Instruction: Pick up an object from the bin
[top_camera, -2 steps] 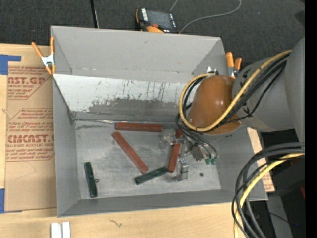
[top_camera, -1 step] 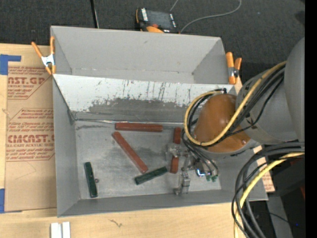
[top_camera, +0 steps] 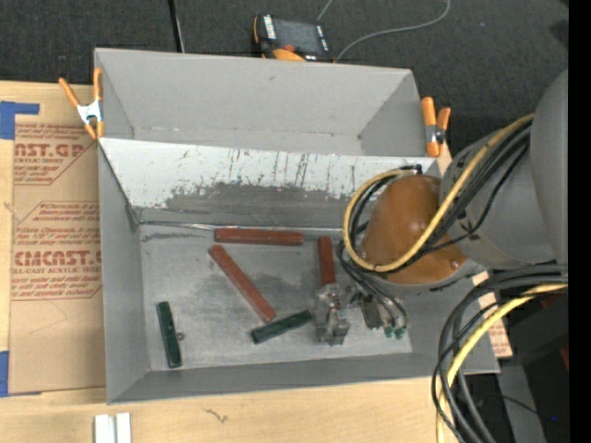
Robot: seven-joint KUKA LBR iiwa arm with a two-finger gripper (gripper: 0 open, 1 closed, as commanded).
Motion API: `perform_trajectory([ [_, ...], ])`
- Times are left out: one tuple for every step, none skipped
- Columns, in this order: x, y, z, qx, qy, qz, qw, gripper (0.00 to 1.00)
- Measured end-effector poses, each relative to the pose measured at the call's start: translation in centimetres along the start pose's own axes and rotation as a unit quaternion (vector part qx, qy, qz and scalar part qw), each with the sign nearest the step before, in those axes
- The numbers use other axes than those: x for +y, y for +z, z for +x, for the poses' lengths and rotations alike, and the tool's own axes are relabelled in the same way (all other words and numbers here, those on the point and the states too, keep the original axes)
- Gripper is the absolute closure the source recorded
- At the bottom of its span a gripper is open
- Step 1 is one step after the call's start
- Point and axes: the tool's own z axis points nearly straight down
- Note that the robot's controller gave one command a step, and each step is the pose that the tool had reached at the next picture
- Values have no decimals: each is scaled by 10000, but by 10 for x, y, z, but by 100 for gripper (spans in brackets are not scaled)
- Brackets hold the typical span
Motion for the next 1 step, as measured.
perform_trajectory([
  [0, 0, -1, -15, 3, 2, 10000, 0],
])
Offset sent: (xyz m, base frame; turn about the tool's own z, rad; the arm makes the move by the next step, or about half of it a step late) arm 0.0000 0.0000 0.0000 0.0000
